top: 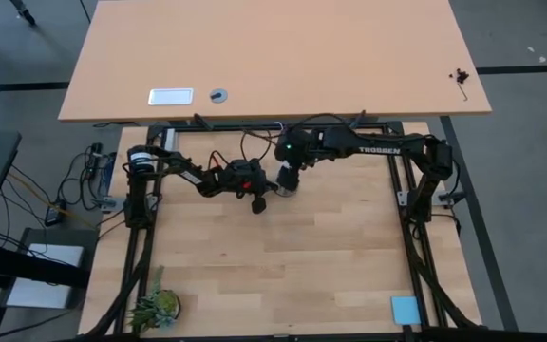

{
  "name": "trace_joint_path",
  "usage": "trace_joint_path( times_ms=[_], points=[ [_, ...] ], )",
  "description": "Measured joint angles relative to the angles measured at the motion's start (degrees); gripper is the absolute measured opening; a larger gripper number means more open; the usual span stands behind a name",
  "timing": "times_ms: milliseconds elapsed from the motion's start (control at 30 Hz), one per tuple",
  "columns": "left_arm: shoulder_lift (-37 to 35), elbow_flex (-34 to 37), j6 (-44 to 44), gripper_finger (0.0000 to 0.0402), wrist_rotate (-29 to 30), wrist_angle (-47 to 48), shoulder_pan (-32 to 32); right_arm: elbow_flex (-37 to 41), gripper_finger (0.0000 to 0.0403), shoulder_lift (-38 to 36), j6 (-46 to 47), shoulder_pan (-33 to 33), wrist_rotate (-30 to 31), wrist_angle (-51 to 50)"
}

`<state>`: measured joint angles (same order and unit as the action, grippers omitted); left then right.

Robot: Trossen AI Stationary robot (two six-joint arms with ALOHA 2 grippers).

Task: Screw lightbulb
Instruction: Remove the white lightbulb from the gold lamp

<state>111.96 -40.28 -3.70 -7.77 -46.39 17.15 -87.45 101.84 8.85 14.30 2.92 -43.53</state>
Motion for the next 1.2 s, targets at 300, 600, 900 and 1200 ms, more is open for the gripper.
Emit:
trace_joint_path(
  times_ms=[300,600,900,1200],
  points=[
    [0.0,0.0,1.0,0.0001,0.0,0.4,0.0,-2.7,0.0318,0.1,19.3,-0.4,4.9,-4.5],
    [0.0,-0.1,1.0,0.0001,0.1,0.4,0.0,-2.6,0.0304,2.2,21.3,-1.1,7.6,-5.4],
    [0.0,-0.1,1.0,0.0001,0.1,0.6,0.0,-2.7,0.0271,3.9,17.0,-0.8,5.0,-6.0],
    [0.0,0.0,1.0,0.0001,-0.1,0.7,0.0,-2.7,0.0243,3.7,-18.6,0.6,-0.1,-5.3]
  ],
)
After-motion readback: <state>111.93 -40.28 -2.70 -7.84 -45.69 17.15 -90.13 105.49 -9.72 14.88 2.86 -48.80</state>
